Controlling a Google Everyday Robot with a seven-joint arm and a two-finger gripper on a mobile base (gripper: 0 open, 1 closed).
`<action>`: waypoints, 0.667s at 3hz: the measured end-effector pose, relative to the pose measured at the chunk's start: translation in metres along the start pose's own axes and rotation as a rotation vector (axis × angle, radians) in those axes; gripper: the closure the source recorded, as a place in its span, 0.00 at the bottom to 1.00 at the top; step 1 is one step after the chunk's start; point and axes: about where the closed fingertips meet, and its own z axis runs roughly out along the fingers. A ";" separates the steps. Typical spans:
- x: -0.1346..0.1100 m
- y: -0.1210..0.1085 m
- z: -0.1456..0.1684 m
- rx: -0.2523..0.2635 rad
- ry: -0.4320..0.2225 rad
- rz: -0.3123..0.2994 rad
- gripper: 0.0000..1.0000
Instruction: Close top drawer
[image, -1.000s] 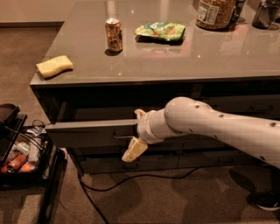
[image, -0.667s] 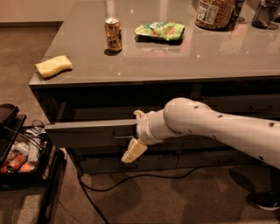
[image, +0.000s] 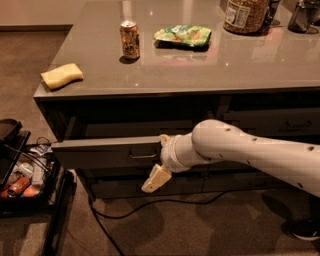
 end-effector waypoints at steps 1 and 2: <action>0.008 0.013 -0.001 -0.007 0.019 0.040 0.00; 0.008 0.013 -0.001 -0.007 0.019 0.040 0.00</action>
Offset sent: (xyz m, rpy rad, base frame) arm -0.0195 -0.0052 -0.0079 -0.0110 0.0564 -0.0436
